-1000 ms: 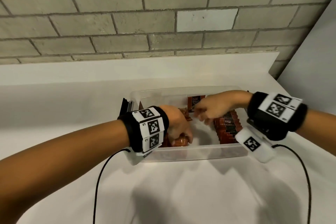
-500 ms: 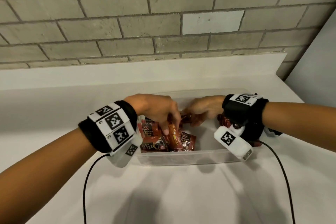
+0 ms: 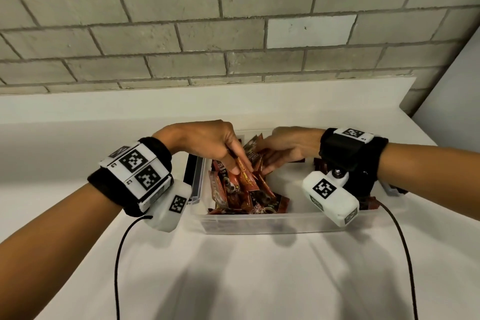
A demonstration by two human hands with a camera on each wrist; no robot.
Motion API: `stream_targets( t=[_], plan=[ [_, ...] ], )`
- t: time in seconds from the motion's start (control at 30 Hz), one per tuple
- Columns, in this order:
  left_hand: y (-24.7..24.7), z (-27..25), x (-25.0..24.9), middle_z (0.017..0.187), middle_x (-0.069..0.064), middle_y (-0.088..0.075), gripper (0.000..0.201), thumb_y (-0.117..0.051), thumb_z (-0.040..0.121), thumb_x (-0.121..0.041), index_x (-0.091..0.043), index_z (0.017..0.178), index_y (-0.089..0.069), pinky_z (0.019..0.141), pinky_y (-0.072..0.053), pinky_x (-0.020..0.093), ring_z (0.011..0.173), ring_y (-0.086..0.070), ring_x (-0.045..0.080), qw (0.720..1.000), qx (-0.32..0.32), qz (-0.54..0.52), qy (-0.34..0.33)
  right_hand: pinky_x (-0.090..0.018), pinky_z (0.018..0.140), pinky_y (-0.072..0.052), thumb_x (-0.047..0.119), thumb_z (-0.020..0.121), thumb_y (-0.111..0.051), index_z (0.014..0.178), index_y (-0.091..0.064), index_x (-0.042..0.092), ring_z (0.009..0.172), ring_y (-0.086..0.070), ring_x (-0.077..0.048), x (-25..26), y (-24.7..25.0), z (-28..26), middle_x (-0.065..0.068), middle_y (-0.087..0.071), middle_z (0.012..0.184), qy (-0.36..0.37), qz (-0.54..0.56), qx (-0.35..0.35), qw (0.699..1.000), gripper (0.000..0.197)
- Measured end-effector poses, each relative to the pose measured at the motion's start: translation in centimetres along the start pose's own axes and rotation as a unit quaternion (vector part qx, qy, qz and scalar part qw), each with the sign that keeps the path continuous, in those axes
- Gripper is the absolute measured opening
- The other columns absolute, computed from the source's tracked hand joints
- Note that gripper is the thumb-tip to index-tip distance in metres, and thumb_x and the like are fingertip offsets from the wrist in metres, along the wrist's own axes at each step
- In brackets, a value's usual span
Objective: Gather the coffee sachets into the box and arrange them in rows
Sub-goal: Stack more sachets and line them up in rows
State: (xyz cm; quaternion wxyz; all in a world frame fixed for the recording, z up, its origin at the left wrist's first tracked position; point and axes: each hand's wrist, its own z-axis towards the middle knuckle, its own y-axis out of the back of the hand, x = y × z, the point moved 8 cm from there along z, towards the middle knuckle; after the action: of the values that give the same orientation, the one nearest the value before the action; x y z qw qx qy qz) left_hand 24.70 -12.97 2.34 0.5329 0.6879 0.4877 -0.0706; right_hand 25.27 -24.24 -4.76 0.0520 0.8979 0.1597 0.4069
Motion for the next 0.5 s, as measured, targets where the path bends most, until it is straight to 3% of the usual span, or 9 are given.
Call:
stream_targets(
  t=[0.1, 0.17, 0.2, 0.27, 0.33, 0.4, 0.5],
  plan=[
    [0.9, -0.2, -0.1, 0.098, -0.013, -0.074, 0.027, -0.069, 0.083, -0.011, -0.023, 0.106, -0.073, 0.093, -0.048, 0.023, 0.096, -0.066, 0.0, 1.0, -0.023, -0.018, -0.004, -0.03, 0.07, -0.06, 0.009, 0.094, -0.056, 0.102, -0.061, -0.005, 0.073, -0.071, -0.025, 1.2, 1.0, -1.3, -0.019, -0.072, 0.086, 0.044, -0.037, -0.015, 0.998, 0.017],
    [1.8, -0.4, -0.1, 0.1, -0.009, -0.074, 0.026, -0.068, 0.084, -0.009, -0.025, 0.104, -0.073, 0.087, -0.051, 0.025, 0.095, -0.068, 0.007, 0.998, -0.056, -0.015, -0.008, -0.025, 0.075, -0.058, 0.014, 0.097, -0.051, 0.112, -0.059, -0.003, 0.081, -0.071, -0.021, 1.7, 1.4, -2.1, -0.013, -0.07, 0.103, 0.067, -0.072, -0.012, 0.995, 0.024],
    [2.4, -0.6, 0.0, 0.101, -0.008, -0.074, 0.026, -0.067, 0.085, -0.009, -0.026, 0.104, -0.073, 0.086, -0.053, 0.026, 0.096, -0.068, 0.011, 0.997, -0.077, -0.01, -0.01, -0.025, 0.084, -0.055, 0.018, 0.098, -0.048, 0.113, -0.058, 0.001, 0.086, -0.069, -0.02, 1.7, 1.5, -2.6, -0.008, -0.066, 0.113, 0.074, -0.099, -0.011, 0.992, 0.025],
    [3.5, -1.0, 0.0, 0.101, -0.006, -0.072, 0.025, -0.066, 0.086, -0.01, -0.025, 0.106, -0.071, 0.081, -0.055, 0.026, 0.095, -0.066, 0.012, 0.993, -0.12, -0.007, -0.015, -0.034, 0.101, -0.046, 0.021, 0.099, -0.047, 0.101, -0.056, 0.012, 0.092, -0.068, -0.022, 1.8, 2.1, -3.7, -0.004, -0.06, 0.12, 0.093, -0.13, -0.032, 0.987, 0.012],
    [4.6, -1.6, -0.3, 0.103, -0.006, -0.07, 0.025, -0.063, 0.088, -0.011, -0.023, 0.109, -0.068, 0.077, -0.051, 0.019, 0.095, -0.064, 0.006, 0.984, -0.174, -0.017, -0.025, -0.038, 0.094, -0.052, 0.014, 0.095, -0.053, 0.1, -0.054, 0.014, 0.092, -0.07, -0.025, 2.3, 3.0, -5.1, -0.01, -0.062, 0.12, 0.138, -0.1, -0.078, 0.982, 0.005],
    [5.4, -2.5, -0.6, 0.106, -0.003, -0.068, 0.025, -0.061, 0.09, -0.011, -0.019, 0.113, -0.064, 0.076, -0.048, 0.014, 0.096, -0.063, 0.004, 0.969, -0.236, -0.07, -0.036, -0.034, 0.08, -0.058, 0.007, 0.094, -0.053, 0.116, -0.052, 0.011, 0.092, -0.069, -0.024, 2.7, 3.1, -6.9, -0.013, -0.063, 0.117, 0.186, -0.021, -0.097, 0.977, 0.023],
    [5.3, -3.8, -0.9, 0.111, 0.001, -0.066, 0.03, -0.057, 0.092, -0.012, -0.016, 0.122, -0.055, 0.083, -0.053, 0.023, 0.102, -0.063, 0.012, 0.923, -0.327, -0.196, -0.045, -0.034, 0.074, -0.06, 0.007, 0.098, -0.043, 0.13, -0.042, 0.016, 0.103, -0.065, -0.024, 2.6, 2.2, -9.3, -0.007, -0.054, 0.129, 0.24, 0.108, -0.088, 0.961, 0.033]
  ],
)
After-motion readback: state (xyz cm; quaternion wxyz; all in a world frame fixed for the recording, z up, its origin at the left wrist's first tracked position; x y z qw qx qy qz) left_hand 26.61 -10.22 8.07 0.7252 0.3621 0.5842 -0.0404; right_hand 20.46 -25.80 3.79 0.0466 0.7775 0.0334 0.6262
